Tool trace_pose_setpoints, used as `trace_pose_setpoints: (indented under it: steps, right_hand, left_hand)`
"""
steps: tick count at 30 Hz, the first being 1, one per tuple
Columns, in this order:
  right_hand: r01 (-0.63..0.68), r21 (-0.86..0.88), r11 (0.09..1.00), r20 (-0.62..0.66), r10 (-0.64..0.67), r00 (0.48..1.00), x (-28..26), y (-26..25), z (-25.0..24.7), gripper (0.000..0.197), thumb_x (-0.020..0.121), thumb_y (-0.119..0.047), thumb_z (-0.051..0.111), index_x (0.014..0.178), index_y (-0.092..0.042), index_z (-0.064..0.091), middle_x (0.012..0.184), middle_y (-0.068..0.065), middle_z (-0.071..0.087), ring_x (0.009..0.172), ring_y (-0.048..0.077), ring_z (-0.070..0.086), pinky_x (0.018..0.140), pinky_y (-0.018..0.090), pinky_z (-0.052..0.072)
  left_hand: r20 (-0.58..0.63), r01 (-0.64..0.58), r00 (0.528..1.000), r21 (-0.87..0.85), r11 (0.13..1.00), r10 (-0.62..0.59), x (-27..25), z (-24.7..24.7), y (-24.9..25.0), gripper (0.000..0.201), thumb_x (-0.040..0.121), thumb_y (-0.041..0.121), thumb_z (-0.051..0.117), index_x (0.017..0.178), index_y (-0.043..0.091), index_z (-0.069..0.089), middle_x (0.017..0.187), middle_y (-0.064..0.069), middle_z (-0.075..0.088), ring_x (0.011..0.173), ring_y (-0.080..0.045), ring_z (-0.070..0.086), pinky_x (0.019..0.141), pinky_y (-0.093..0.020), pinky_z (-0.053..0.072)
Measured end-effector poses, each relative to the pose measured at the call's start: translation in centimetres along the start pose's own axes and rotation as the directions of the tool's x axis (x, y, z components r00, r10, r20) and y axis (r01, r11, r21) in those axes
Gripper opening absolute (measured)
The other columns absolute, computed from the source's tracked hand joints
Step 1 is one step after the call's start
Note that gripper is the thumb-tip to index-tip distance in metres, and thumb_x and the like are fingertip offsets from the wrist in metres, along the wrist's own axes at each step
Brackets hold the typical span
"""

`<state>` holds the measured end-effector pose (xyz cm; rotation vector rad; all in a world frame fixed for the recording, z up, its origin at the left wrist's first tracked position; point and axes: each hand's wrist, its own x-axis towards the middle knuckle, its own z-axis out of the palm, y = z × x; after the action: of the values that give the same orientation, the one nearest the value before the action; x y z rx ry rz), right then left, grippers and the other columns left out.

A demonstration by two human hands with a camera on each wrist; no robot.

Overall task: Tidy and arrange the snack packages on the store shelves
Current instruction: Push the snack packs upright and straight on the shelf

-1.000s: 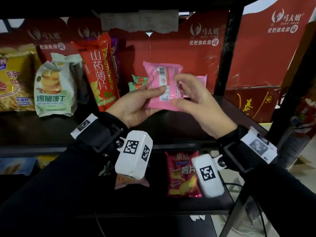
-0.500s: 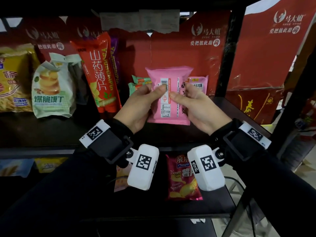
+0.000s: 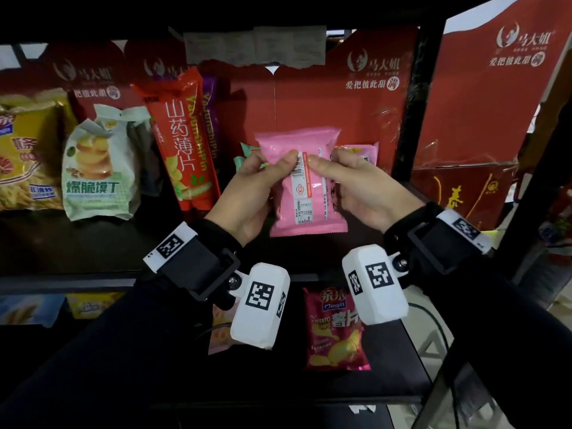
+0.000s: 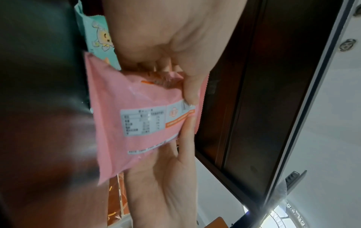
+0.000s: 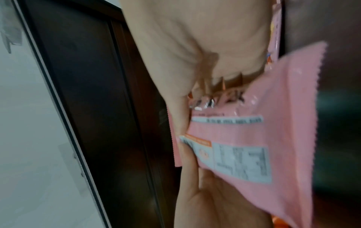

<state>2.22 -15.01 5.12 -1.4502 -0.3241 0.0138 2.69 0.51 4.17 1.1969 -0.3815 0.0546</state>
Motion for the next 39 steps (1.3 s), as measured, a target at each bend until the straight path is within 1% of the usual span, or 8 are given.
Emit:
trace_pose_setpoints:
  steps: [6, 14, 19, 23, 26, 29, 35, 39]
  right_hand:
    - [0.016, 0.056, 0.998, -0.028, -0.014, 1.0, 0.2, 0.4, -0.4, 0.017, 0.09, -0.028, 0.061, 0.105, -0.021, 0.065, 0.099, 0.002, 0.07, 0.09, 0.02, 0.066, 0.085, 0.04, 0.051]
    - [-0.001, 0.121, 0.993, -0.041, 0.006, 0.999, 0.2, -0.1, 0.2, 0.017, 0.089, -0.015, 0.062, 0.105, -0.012, 0.066, 0.094, 0.002, 0.073, 0.087, 0.017, 0.069, 0.085, 0.034, 0.054]
    - [0.337, -0.041, 0.941, -0.31, -0.333, 0.89, -0.6, -0.5, 0.5, 0.018, 0.081, -0.004, 0.071, 0.098, -0.007, 0.069, 0.099, 0.011, 0.072, 0.093, 0.026, 0.069, 0.088, 0.038, 0.055]
    - [0.42, -0.359, 0.834, -0.093, -0.479, 0.873, -1.9, 0.7, 1.9, 0.03, 0.076, 0.005, 0.071, 0.099, -0.013, 0.065, 0.097, -0.004, 0.067, 0.09, -0.009, 0.061, 0.085, 0.011, 0.045]
    - [0.397, -0.357, 0.846, 0.177, -0.356, 0.917, -3.2, 1.7, 1.6, 0.054, 0.08, 0.002, 0.07, 0.123, -0.021, 0.048, 0.116, -0.001, 0.063, 0.114, -0.005, 0.055, 0.102, 0.016, 0.04]
    - [0.311, -0.416, 0.854, 0.02, -0.333, 0.943, -2.8, 1.8, 0.5, 0.05, 0.086, -0.007, 0.067, 0.128, -0.024, 0.046, 0.129, -0.006, 0.055, 0.124, 0.001, 0.047, 0.11, 0.027, 0.036]
    - [-0.084, -0.043, 0.996, -0.058, 0.081, 0.995, -1.1, 2.4, -1.1, 0.016, 0.092, -0.024, 0.06, 0.106, -0.017, 0.063, 0.101, -0.002, 0.072, 0.092, 0.013, 0.064, 0.087, 0.032, 0.05]
    - [0.019, 0.067, 0.998, -0.085, -0.013, 0.996, -1.1, 2.7, -0.6, 0.007, 0.088, -0.016, 0.064, 0.094, -0.02, 0.067, 0.089, -0.004, 0.075, 0.081, 0.008, 0.07, 0.073, 0.023, 0.056]
  left_hand:
    - [-0.006, 0.02, 1.0, 0.026, 0.999, -0.02, -0.1, 0.3, 0.9, 0.047, 0.093, 0.022, 0.06, 0.129, -0.006, 0.05, 0.091, -0.007, 0.07, 0.074, -0.013, 0.07, 0.061, -0.021, 0.054]
    - [-0.105, 0.029, 0.994, -0.01, 1.0, -0.03, -0.4, 0.8, 0.7, 0.014, 0.097, 0.017, 0.054, 0.092, 0.01, 0.064, 0.079, -0.003, 0.073, 0.07, -0.014, 0.068, 0.067, -0.03, 0.057]
    - [-0.028, 0.132, 0.991, 0.203, 0.97, -0.129, -1.4, 1.1, 2.0, 0.021, 0.094, 0.042, 0.055, 0.099, 0.023, 0.062, 0.097, 0.012, 0.073, 0.086, 0.002, 0.067, 0.073, -0.027, 0.049]
    - [-0.022, 0.231, 0.973, 0.069, 0.97, -0.23, -2.2, 0.9, 2.3, 0.039, 0.091, 0.052, 0.054, 0.111, 0.019, 0.063, 0.114, -0.006, 0.067, 0.107, -0.021, 0.065, 0.078, -0.043, 0.057]
    - [-0.024, 0.215, 0.976, -0.009, 0.977, -0.215, -2.5, 0.4, 2.2, 0.025, 0.095, 0.03, 0.054, 0.114, 0.014, 0.061, 0.113, -0.012, 0.063, 0.102, -0.024, 0.063, 0.083, -0.038, 0.054]
    - [0.002, 0.224, 0.975, 0.008, 0.975, -0.224, -2.5, -1.0, 2.2, 0.034, 0.097, 0.01, 0.049, 0.131, 0.01, 0.052, 0.116, -0.01, 0.059, 0.105, -0.022, 0.057, 0.078, -0.029, 0.055]
    - [0.05, 0.154, 0.987, -0.022, 0.988, -0.152, -3.0, -2.3, 2.3, 0.039, 0.098, 0.003, 0.041, 0.136, 0.007, 0.047, 0.121, -0.01, 0.065, 0.101, -0.019, 0.066, 0.088, -0.033, 0.056]
    - [0.01, 0.143, 0.989, 0.12, 0.982, -0.145, -2.9, -2.4, 1.8, 0.024, 0.097, 0.025, 0.049, 0.117, 0.018, 0.061, 0.109, -0.001, 0.07, 0.095, -0.012, 0.067, 0.088, -0.03, 0.052]
